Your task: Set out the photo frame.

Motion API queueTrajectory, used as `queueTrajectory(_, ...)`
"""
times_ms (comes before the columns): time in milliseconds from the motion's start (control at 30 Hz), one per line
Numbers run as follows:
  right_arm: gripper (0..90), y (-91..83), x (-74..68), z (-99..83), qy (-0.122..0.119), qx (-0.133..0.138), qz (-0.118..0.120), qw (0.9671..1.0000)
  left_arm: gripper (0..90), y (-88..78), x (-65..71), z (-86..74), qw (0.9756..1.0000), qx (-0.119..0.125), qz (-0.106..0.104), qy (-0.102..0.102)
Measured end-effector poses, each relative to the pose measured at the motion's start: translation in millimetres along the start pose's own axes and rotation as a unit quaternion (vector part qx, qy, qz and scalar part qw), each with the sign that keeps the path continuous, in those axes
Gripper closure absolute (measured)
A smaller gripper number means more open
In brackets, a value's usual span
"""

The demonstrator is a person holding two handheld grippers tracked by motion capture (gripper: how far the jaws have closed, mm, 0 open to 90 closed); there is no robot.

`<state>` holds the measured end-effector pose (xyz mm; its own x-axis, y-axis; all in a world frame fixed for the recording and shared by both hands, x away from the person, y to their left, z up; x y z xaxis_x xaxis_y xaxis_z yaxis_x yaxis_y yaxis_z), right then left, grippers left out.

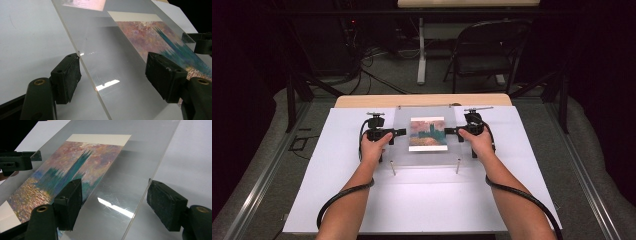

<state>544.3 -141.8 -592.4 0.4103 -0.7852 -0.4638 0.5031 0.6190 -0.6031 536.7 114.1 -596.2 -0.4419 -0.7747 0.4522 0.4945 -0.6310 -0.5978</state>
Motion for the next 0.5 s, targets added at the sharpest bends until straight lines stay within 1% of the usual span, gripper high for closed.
queueTrajectory(133,28.3,-1.2,-1.2,0.6,-0.004,0.003,-0.001,1.0000,28.4,-1.5,0.9,0.9,1.0000,0.002,0.000,0.004)
queueTrajectory(233,28.3,-3.6,-3.4,2.1,-0.011,0.003,-0.003,0.9999,29.7,-4.7,2.2,3.2,0.9999,0.008,0.001,0.007)
queueTrajectory(267,28.3,-4.6,-4.5,2.9,-0.015,0.005,-0.004,0.9999,30.5,-6.3,2.6,4.1,0.9999,0.011,0.001,0.008)
queueTrajectory(300,28.4,-7.5,-7.4,4.7,-0.027,0.007,-0.006,0.9996,31.8,-9.9,3.7,6.4,0.9998,0.016,0.003,0.013)
queueTrajectory(333,28.4,-7.5,-7.4,4.7,-0.027,0.007,-0.006,0.9996,32.7,-9.9,3.7,6.4,0.9998,0.016,0.003,0.013)
queueTrajectory(400,28.7,-10.4,-10.7,6.8,-0.037,0.014,-0.008,0.9992,33.7,-14.6,5.3,8.7,0.9996,0.020,0.006,0.016)
queueTrajectory(433,30.3,-14.5,-13.8,8.6,-0.046,0.020,-0.009,0.9987,35.8,-17.2,6.4,9.9,0.9996,0.022,0.006,0.018)
queueTrajectory(500,32.4,-19.9,-16.6,10.2,-0.052,0.023,-0.010,0.9984,38.2,-25.0,10.0,13.4,0.9991,0.032,0.008,0.025)
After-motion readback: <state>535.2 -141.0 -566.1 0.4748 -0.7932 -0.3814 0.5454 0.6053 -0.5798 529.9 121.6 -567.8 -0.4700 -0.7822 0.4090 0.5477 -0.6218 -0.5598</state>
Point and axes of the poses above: each handheld gripper's, and its own axes: y roughly forward along the jaws, z roughly out of its top, x roughly to its right, the point moved 8 cm from there along y, roughly forward along the jaws, and after that the axes turned 2 degrees about y, right-handed, at the moved point
